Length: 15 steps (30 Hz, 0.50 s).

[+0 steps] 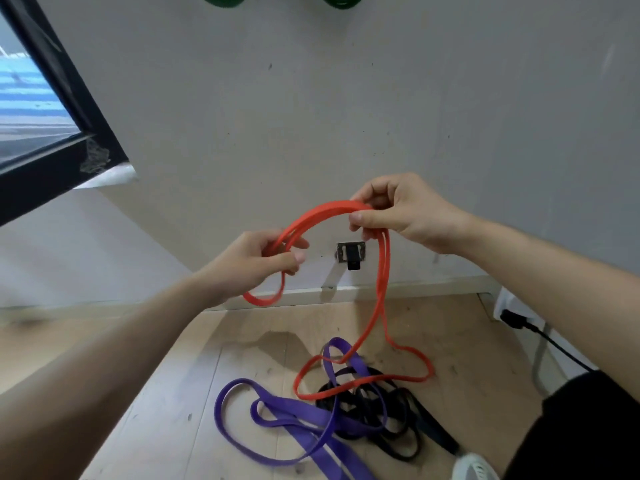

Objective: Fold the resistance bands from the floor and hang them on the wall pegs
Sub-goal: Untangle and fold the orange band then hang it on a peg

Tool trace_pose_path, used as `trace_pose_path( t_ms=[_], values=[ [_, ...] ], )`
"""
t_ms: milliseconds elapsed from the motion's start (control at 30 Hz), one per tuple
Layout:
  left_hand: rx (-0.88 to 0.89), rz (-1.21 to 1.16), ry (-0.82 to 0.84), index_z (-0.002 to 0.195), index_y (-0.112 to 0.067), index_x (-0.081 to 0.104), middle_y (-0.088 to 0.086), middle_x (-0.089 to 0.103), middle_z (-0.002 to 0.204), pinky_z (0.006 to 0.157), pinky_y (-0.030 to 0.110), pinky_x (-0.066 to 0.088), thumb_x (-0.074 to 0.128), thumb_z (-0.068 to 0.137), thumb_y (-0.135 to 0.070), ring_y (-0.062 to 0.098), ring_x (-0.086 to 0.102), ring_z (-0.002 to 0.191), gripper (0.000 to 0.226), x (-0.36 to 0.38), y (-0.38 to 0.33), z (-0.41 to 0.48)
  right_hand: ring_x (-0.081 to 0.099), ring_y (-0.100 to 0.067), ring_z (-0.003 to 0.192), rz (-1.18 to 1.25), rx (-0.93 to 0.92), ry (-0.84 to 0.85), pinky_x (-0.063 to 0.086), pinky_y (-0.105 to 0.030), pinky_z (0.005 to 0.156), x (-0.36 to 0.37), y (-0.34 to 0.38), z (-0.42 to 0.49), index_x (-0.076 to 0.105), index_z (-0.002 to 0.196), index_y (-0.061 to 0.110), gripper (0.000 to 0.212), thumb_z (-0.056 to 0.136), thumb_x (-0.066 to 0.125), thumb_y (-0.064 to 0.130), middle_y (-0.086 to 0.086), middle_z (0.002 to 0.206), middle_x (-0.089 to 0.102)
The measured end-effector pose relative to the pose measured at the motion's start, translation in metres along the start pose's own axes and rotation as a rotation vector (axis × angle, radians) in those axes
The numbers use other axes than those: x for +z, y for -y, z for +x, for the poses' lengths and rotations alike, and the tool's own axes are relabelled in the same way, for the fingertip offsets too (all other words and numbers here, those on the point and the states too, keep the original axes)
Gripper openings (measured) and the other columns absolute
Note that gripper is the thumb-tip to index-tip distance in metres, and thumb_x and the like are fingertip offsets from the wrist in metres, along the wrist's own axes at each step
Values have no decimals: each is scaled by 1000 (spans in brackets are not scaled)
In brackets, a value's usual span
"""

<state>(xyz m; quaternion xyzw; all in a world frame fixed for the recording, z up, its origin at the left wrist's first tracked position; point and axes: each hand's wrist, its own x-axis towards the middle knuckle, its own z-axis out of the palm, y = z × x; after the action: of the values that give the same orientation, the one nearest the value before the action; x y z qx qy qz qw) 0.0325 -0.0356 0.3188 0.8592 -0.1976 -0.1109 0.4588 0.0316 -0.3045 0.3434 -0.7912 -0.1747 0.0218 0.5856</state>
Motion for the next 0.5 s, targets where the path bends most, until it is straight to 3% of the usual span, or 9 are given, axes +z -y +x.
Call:
trace_pose_path(
  t_ms=[100,200,300,400,500],
  values=[
    [34,-102,13,117,-20,68,7,77,89,83,19,54,67,92,-34,17,74,89,29,17,-18,1,75,-26,79,-74,-7,46,62,-41,76,8,1,-1,70,101,3,16,87,74,9,-14,88,77],
    [69,-161,-62,109,-14,70,-1,75,82,76,20,56,67,93,-30,17,74,82,22,26,-30,4,76,-24,82,-163,-17,99,62,-50,80,16,1,-2,70,102,7,18,87,75,14,-11,89,77],
    [83,-121,-109,103,-10,72,3,74,84,75,26,59,70,93,-27,17,72,75,20,28,-31,6,76,-25,81,-146,-1,122,61,-48,80,21,-1,-3,64,106,5,21,89,74,12,-13,88,77],
    [122,-96,-172,95,-12,74,-3,68,74,72,31,57,72,92,-25,11,66,66,13,27,-30,5,76,-28,85,-126,30,169,61,-45,82,24,-7,-3,59,110,6,27,88,74,10,-15,91,76],
    [188,-110,-271,91,-15,72,-5,63,69,69,32,56,70,93,-21,10,61,61,7,24,-31,5,74,-17,87,-249,80,272,60,-35,84,27,-20,-3,65,102,10,17,88,74,9,-7,92,74]
  ],
)
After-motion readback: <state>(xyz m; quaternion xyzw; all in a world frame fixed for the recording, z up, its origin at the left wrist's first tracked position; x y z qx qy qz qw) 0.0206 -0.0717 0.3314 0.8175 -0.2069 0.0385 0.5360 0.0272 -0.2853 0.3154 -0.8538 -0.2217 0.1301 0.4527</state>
